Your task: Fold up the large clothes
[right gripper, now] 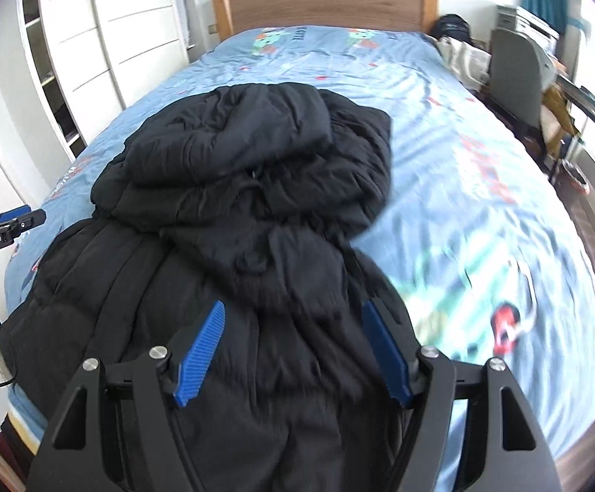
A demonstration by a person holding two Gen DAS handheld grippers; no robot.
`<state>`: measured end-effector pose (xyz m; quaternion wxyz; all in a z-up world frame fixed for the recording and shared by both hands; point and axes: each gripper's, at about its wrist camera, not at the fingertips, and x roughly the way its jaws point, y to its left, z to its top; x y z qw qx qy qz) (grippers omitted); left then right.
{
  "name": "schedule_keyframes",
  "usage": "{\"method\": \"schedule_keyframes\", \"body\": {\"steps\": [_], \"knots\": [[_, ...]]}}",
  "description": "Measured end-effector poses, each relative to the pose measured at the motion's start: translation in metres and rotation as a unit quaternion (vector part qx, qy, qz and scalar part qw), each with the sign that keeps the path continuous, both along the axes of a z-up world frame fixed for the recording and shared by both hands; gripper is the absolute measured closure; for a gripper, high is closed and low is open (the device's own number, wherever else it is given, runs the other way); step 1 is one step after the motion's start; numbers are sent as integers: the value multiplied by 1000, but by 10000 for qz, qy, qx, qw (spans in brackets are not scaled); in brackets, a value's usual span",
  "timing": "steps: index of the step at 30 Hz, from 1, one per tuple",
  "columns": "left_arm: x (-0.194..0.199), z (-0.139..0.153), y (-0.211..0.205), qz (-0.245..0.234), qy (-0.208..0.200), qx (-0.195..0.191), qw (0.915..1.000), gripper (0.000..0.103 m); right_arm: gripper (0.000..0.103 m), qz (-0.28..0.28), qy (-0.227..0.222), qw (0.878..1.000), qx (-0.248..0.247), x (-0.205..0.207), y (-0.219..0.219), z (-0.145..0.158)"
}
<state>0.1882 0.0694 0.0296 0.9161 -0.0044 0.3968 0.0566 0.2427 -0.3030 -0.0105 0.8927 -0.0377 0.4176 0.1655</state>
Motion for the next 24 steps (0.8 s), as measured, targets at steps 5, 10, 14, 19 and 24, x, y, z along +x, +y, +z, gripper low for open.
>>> {"method": "schedule_keyframes", "body": {"steps": [5,10,14,19,24], "knots": [[-30,9,-10,67,-177,253,9995,24,34,-282,-28,9996,96,-37,-23,-1],[-58,22,-12,115,-405,372,9984,18,34,-554,-39,9980,296,-63,-44,2],[-74,29,-9,188,-533,453,9974,18,34,-688,-72,9971,318,-76,-53,4],[-90,32,-2,313,-606,456,9966,16,34,-831,-115,9959,341,-89,-64,6],[-99,31,3,408,-635,497,9959,15,33,-995,-147,9941,419,-99,-74,6]]}}
